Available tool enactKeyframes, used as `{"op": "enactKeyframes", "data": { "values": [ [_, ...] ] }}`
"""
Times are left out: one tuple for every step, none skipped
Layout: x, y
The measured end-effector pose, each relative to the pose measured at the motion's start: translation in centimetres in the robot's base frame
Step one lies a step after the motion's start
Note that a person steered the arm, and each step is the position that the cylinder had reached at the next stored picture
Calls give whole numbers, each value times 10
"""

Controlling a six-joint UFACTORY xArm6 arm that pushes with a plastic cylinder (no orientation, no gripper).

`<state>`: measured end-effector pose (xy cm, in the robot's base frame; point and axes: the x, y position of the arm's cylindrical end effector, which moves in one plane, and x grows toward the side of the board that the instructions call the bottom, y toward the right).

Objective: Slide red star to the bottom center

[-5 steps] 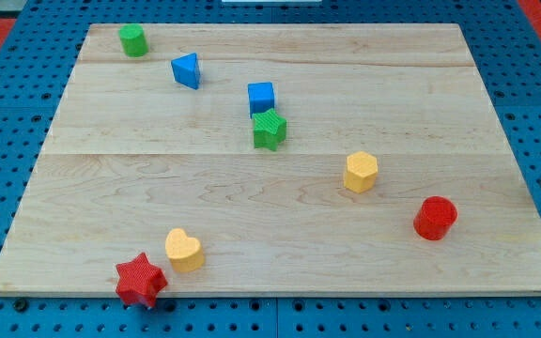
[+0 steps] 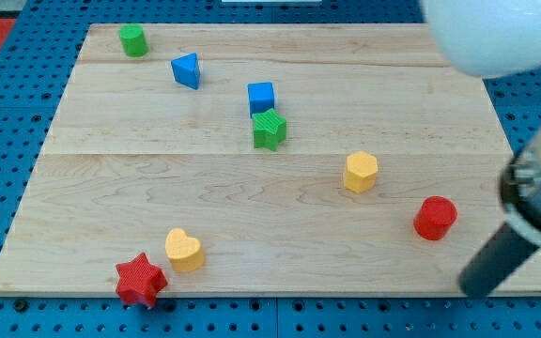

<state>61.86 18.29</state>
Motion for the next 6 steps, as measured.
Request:
{"op": "enactKeyframes", "data": {
  "values": [
    [-1, -27],
    [-1, -67],
    [-44, -80],
    [-99, -156],
    [-133, -297],
    [-70, -369]
  ]
}}
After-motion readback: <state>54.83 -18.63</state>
